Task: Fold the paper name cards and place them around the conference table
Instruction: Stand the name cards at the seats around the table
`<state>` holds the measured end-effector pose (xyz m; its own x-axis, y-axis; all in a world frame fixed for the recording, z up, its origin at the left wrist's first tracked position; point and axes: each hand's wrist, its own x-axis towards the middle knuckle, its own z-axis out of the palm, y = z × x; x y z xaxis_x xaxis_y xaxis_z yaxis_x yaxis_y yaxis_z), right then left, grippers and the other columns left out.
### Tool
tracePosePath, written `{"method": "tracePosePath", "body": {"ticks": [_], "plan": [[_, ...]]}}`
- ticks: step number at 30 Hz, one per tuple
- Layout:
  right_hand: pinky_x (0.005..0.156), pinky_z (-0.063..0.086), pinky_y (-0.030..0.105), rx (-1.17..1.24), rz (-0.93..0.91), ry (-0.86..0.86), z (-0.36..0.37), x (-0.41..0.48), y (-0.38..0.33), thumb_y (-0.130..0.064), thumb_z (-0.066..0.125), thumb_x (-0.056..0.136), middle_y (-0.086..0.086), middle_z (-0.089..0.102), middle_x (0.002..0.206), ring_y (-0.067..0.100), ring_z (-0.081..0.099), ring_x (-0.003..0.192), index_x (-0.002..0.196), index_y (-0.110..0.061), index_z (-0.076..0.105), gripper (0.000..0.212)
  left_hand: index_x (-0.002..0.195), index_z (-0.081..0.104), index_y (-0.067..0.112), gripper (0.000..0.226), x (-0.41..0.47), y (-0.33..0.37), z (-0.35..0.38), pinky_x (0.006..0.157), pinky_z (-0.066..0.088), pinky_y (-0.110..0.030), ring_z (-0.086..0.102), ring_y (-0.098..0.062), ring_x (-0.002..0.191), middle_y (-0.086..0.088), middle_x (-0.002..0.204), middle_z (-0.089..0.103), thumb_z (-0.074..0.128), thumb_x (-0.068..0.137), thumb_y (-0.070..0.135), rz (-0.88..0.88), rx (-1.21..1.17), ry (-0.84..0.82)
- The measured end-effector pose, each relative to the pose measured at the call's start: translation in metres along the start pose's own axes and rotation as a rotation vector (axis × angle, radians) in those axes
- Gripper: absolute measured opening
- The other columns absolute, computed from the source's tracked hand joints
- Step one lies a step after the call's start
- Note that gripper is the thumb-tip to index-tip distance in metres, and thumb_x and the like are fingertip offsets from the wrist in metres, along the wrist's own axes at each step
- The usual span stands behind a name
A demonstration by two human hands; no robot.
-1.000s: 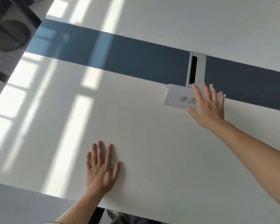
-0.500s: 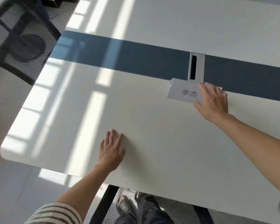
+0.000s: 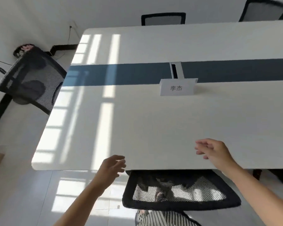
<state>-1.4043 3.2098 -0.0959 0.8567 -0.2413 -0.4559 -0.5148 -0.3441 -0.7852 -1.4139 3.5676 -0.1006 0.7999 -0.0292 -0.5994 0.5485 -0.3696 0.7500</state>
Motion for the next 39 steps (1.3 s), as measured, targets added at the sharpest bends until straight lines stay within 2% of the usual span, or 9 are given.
{"method": "tracePosePath", "body": {"ticks": [6,12,16,23,27,28,31,33,39], "plan": [[0.069,0.052,0.027,0.145,0.095,0.109,-0.007,-0.138,0.038,-0.014,0.062,0.091,0.005,0.076,0.089,0.009,0.074,0.073,0.096,-0.016,0.069,0.009,0.105,0.066,0.009,0.017,-0.055,-0.041,-0.018,0.075,0.051,-0.041,0.070,-0.035,0.090,-0.018,0.094,0.074,0.054,0.095,0.015,0.026,-0.036,-0.015],[0.075,0.054,0.036,0.271,0.162,0.362,-0.045,-0.255,0.087,-0.020,0.063,0.090,-0.001,0.078,0.086,0.014,0.074,0.078,0.096,-0.015,0.072,0.012,0.102,0.068,0.006,0.017,-0.082,-0.025,0.002,0.074,0.050,-0.041,0.069,-0.037,0.087,-0.019,0.089,0.075,0.053,0.094,0.009,0.130,-0.006,-0.112],[0.075,0.053,0.038,0.358,0.199,0.535,-0.064,-0.313,0.121,-0.018,0.062,0.091,0.004,0.079,0.086,0.017,0.075,0.079,0.097,-0.011,0.073,0.014,0.104,0.066,0.002,0.018,-0.098,0.003,0.041,0.074,0.050,-0.041,0.068,-0.038,0.088,-0.024,0.093,0.073,0.053,0.093,0.008,0.215,0.008,-0.184],[0.074,0.054,0.037,0.524,0.235,0.789,-0.102,-0.410,0.189,-0.018,0.063,0.090,0.004,0.079,0.086,0.022,0.075,0.083,0.096,-0.012,0.073,0.013,0.103,0.069,0.013,0.017,-0.144,0.047,0.154,0.082,0.054,-0.047,0.071,-0.028,0.089,-0.012,0.091,0.076,0.054,0.094,0.014,0.368,0.182,-0.396],[0.073,0.053,0.038,0.601,0.227,0.888,-0.130,-0.472,0.238,-0.060,0.074,0.064,0.001,0.079,0.088,0.019,0.075,0.083,0.095,-0.017,0.073,0.052,0.104,0.068,0.015,0.017,-0.180,0.055,0.234,0.083,0.053,-0.047,0.071,-0.029,0.090,-0.012,0.092,0.076,0.054,0.094,0.015,0.407,0.254,-0.494],[0.074,0.054,0.038,0.616,0.242,0.916,-0.138,-0.485,0.251,-0.062,0.074,0.062,0.000,0.079,0.087,0.018,0.075,0.083,0.095,-0.017,0.073,0.055,0.104,0.068,0.014,0.018,-0.191,0.056,0.256,0.083,0.053,-0.047,0.071,-0.030,0.090,-0.013,0.092,0.076,0.054,0.094,0.014,0.412,0.265,-0.517],[0.075,0.053,0.039,0.700,0.290,0.988,-0.162,-0.515,0.291,-0.024,0.065,0.088,0.002,0.079,0.087,0.025,0.074,0.087,0.095,-0.014,0.073,0.014,0.105,0.068,0.012,0.019,-0.225,0.053,0.323,0.083,0.053,-0.047,0.071,-0.031,0.090,-0.014,0.091,0.076,0.053,0.094,0.012,0.421,0.309,-0.619],[0.074,0.053,0.038,0.718,0.344,1.023,-0.177,-0.530,0.315,-0.011,0.061,0.091,0.005,0.079,0.088,0.023,0.074,0.084,0.097,-0.013,0.073,0.014,0.105,0.068,0.011,0.019,-0.243,0.053,0.361,0.083,0.054,-0.046,0.071,-0.029,0.089,-0.015,0.093,0.076,0.053,0.094,0.012,0.421,0.371,-0.693],[0.077,0.054,0.042,0.768,0.410,1.118,-0.233,-0.546,0.364,-0.007,0.059,0.091,0.003,0.079,0.086,0.018,0.075,0.078,0.100,-0.013,0.072,0.017,0.104,0.069,0.014,0.018,-0.258,0.081,0.466,0.079,0.055,-0.042,0.073,-0.024,0.086,-0.010,0.090,0.077,0.054,0.094,0.014,0.468,0.487,-0.787]]}}
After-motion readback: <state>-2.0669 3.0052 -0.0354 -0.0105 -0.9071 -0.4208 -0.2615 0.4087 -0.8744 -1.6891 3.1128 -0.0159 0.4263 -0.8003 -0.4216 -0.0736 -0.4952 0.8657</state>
